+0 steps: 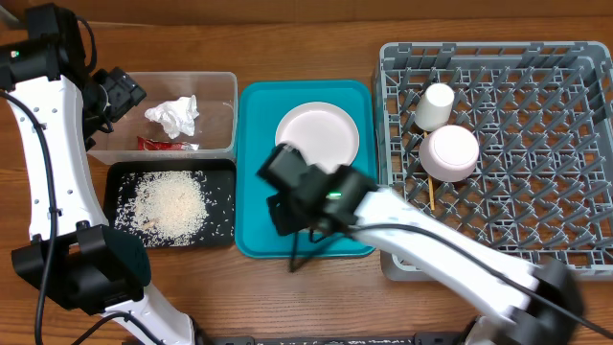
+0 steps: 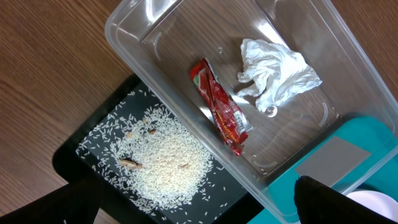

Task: Sort waste into correct bins and load items into the dishwasher
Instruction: 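Carry the small white bowl over the dish rack, then lower the small white bowl tilted into the rack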

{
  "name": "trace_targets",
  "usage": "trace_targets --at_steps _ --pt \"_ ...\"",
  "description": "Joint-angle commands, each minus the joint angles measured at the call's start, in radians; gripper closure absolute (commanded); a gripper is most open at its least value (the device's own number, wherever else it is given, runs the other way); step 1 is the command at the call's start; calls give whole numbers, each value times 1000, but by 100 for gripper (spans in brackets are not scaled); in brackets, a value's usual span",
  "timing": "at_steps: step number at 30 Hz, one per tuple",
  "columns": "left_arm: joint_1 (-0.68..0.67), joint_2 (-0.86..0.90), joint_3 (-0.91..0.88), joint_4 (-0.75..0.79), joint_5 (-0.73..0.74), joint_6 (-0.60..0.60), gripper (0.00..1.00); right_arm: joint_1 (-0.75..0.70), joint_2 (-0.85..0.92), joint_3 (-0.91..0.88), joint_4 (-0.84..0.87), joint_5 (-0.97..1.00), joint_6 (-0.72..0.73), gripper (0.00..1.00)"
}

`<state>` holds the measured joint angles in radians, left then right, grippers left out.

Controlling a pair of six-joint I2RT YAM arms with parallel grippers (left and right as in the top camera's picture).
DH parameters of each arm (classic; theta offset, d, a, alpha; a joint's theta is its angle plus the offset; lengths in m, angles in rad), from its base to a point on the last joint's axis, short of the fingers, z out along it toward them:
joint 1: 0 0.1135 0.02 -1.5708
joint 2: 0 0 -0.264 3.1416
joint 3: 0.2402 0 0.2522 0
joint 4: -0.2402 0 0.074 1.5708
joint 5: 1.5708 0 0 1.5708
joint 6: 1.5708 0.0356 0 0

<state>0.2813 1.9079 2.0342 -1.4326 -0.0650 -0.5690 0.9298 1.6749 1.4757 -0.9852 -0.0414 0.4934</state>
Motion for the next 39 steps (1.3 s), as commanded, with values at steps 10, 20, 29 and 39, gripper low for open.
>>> trace_targets --at_steps 10,20,29,39 --pt "-7 -4 5 1 -13 12 0 -343 -357 25 -87 -493 -134 96" --pt "-7 -4 5 1 -13 12 0 -742 -420 18 -130 -957 -237 96" --pt "-7 -4 5 1 -13 12 0 -959 -418 -103 -147 -1142 -343 96" --pt "-7 -4 5 1 -13 12 0 -1181 -415 -391 -145 -1344 -537 96"
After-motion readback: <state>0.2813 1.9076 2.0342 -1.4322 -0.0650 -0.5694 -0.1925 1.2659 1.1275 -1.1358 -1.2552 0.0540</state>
